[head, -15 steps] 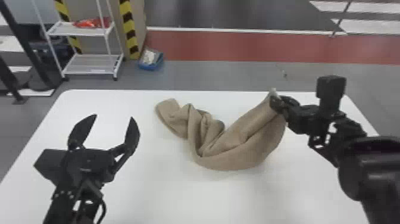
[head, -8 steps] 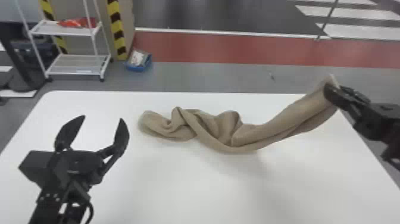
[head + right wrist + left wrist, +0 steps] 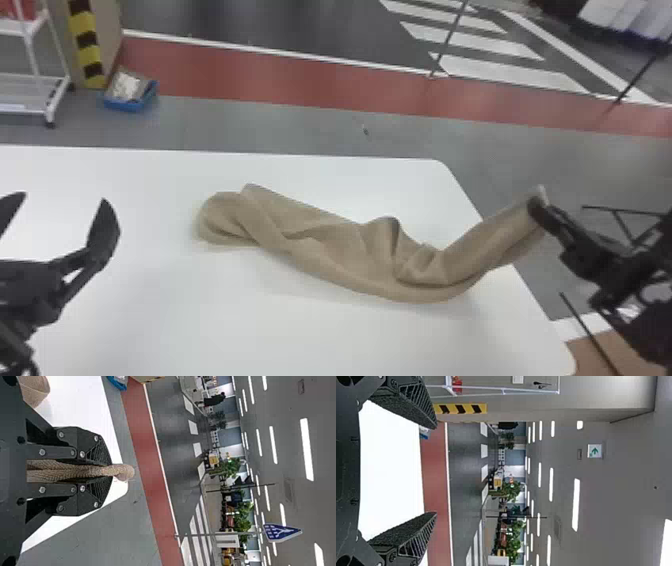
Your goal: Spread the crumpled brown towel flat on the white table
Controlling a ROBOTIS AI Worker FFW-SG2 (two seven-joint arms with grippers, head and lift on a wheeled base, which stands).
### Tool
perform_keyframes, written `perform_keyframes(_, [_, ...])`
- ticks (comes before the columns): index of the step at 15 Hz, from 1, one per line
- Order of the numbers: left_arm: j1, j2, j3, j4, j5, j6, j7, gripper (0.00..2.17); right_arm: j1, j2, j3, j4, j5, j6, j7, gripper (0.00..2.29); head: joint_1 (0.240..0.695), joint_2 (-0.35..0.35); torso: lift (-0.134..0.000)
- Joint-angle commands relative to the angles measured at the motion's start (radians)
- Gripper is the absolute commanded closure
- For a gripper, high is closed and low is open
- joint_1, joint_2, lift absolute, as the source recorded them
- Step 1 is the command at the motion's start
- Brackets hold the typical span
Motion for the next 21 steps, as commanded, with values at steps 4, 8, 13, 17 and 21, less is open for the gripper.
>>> perform_keyframes(4, [-0.116, -0.011, -0.070, 0.083, 0.002, 0.035, -0.017, 0.12, -0.054, 0.027, 0.150, 0.090, 0.139, -0.013, -0.002, 0.97, 0.695, -0.350, -0.124])
perform_keyframes(8, [-0.268, -0.063, -0.145, 0.195, 0.022, 0.206, -0.094, 0.12, -0.052, 0.067, 0.206, 0.102, 0.199, -0.017, 0.010, 0.97, 0.695, -0.350, -0.124])
perform_keyframes(13, [-0.473, -0.104, -0.182, 0.428, 0.263, 0.237, -0.237, 0.13, -0.036, 0.093, 0.254, 0.131, 0.265, -0.044, 0.035, 0.97, 0.695, -0.350, -0.124])
perform_keyframes(17, [-0.620, -0.163, -0.202, 0.570, 0.275, 0.369, -0.286, 0.14, -0.036, 0.106, 0.289, 0.140, 0.311, -0.059, 0.035, 0.97, 0.695, -0.350, -0.124])
perform_keyframes(21, [-0.682, -0.186, -0.253, 0.623, 0.265, 0.452, -0.292, 0.14, -0.029, 0.113, 0.305, 0.143, 0.337, -0.072, 0.035, 0.97, 0.695, -0.350, -0.124])
